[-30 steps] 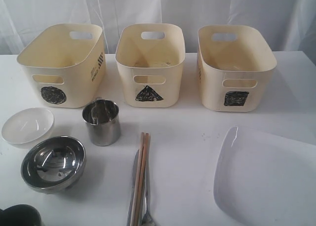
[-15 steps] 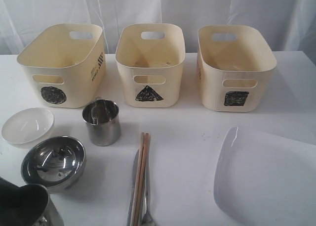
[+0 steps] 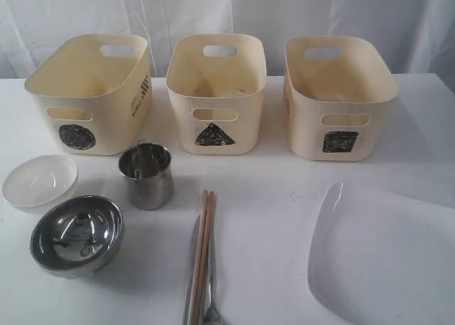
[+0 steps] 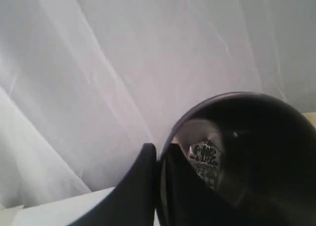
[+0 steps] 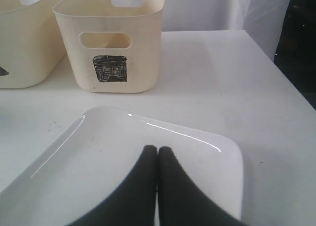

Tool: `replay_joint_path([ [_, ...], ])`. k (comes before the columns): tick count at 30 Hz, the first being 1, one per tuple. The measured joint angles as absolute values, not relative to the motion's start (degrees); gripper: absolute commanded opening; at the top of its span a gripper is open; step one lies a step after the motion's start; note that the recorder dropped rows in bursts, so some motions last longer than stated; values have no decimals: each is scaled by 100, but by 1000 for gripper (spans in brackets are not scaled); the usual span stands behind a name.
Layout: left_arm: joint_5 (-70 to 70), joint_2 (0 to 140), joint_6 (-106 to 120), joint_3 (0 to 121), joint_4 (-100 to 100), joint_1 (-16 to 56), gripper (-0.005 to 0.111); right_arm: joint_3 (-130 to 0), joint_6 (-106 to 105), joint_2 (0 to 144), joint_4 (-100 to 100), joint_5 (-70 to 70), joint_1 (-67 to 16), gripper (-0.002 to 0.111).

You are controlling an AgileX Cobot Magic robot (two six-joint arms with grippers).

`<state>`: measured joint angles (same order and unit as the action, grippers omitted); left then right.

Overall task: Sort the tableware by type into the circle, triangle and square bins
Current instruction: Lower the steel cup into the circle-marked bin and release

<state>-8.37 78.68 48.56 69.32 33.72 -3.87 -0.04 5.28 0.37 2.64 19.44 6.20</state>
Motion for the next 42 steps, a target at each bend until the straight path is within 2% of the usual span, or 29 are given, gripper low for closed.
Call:
replay_joint_path([
  [5,-637,9843,3912,8511,2248,-79,0,-4,528,37,264,1944,620,0],
  [12,-482,11164,3688,9535,1686,493,1,-4,528,37,264,1944,620,0],
  [15,-313,11398,3666,9720,1636,683,13,-4,528,37,264,1944,620,0],
  [20,136,11530,3666,9745,1603,831,46,-4,528,37,264,1944,620,0],
  [24,338,11540,3654,9773,1584,858,58,-4,528,37,264,1944,620,0],
  [36,1463,10892,3643,9773,1560,858,59,-4,528,37,264,1944,620,0],
  [42,2788,10003,3327,9773,1560,858,59,-4,528,37,264,1944,620,0],
])
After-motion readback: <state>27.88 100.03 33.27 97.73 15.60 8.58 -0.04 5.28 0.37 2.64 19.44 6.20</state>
